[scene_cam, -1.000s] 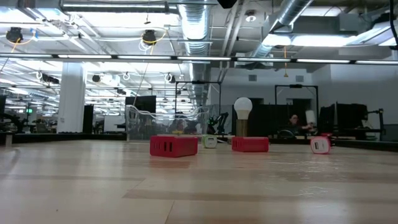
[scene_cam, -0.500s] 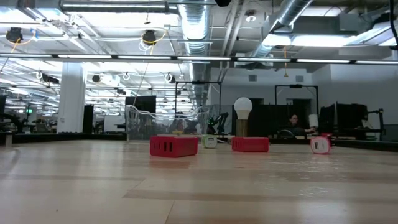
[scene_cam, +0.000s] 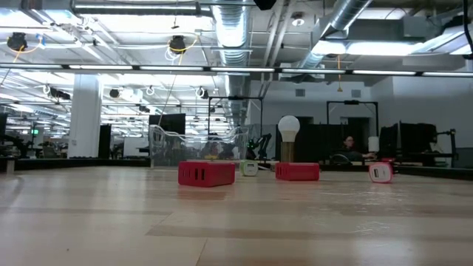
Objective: Pick & Place Office items
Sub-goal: Put the pink charger adapter into the transparent bin
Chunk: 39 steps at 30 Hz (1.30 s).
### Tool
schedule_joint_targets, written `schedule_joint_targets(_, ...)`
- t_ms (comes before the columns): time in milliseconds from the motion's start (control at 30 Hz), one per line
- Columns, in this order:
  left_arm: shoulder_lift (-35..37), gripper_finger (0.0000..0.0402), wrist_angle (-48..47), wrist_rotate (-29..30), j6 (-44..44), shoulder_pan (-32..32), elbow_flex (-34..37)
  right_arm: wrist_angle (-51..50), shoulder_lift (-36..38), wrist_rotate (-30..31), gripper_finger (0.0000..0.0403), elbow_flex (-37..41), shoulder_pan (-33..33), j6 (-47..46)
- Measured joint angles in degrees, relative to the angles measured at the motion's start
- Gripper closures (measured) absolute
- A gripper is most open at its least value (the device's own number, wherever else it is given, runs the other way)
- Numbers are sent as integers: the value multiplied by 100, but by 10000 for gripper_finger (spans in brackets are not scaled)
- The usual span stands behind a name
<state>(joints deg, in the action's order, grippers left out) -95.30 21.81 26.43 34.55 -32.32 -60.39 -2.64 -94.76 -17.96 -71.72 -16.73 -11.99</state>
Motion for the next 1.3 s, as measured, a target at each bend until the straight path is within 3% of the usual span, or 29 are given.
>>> schedule_joint_targets(400,-2,246,-141,410,6,-14,1,171,60,-319,124,0,50,-431)
schedule_joint_targets(733,-1,247,-152,315,-11,-21,-6,-146,167,-257,123,4,-129,-822)
schedule_joint_targets(1100,1,247,-159,320,-42,-39,1,-573,763,222,123,-1,-51,-556)
schedule_joint_targets(1300,1,244,-252,404,-58,-39,1,-1678,1156,1108,123,14,-56,-470)
